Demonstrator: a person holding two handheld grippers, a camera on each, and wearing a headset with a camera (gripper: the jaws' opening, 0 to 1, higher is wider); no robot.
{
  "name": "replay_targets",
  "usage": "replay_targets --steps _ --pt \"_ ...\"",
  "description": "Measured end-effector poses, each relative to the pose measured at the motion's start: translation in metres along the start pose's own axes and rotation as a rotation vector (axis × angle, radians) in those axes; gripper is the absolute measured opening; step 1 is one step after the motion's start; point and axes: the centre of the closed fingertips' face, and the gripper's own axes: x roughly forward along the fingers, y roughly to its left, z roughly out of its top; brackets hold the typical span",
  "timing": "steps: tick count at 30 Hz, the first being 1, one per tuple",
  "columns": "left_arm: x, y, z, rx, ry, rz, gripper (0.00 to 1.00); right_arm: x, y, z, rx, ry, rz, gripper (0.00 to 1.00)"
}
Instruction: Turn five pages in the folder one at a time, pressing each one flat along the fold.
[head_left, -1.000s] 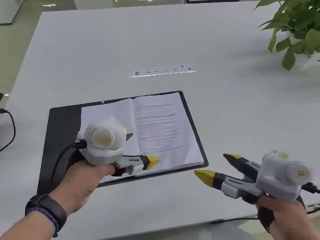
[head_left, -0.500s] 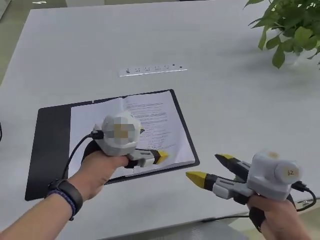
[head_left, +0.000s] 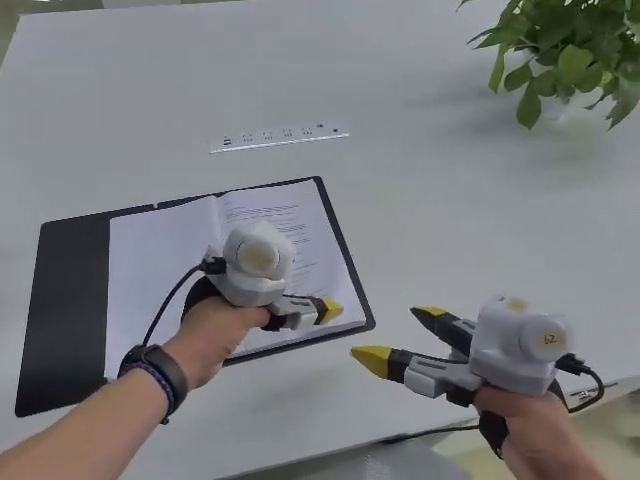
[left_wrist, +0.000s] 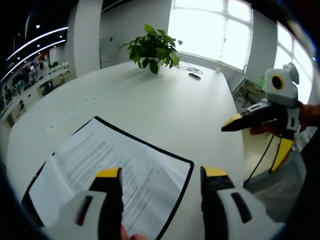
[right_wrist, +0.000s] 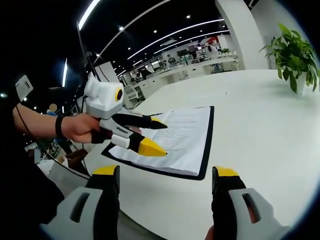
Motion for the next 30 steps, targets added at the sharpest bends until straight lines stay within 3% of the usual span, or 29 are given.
replay_targets --steps 10,23,27,30 --pt "0.032 0.010 -0.016 -0.022 0.062 0.047 0.61 0.001 -0.008 -0.003 0.019 0.010 0.002 0.74" --pt "0.053 0.009 -0.027 -0.034 0.112 0.057 0.68 0.006 -0.013 -0.004 0.029 0.026 0.009 0.73" --pt "0.053 0.013 -0.041 0.047 0.172 0.096 0.72 0.006 -0.016 -0.008 0.037 0.030 0.008 0.72" --pt "0.054 0.012 -0.041 0.048 0.159 0.095 0.72 0.006 -0.017 -0.010 0.046 0.029 0.005 0.72"
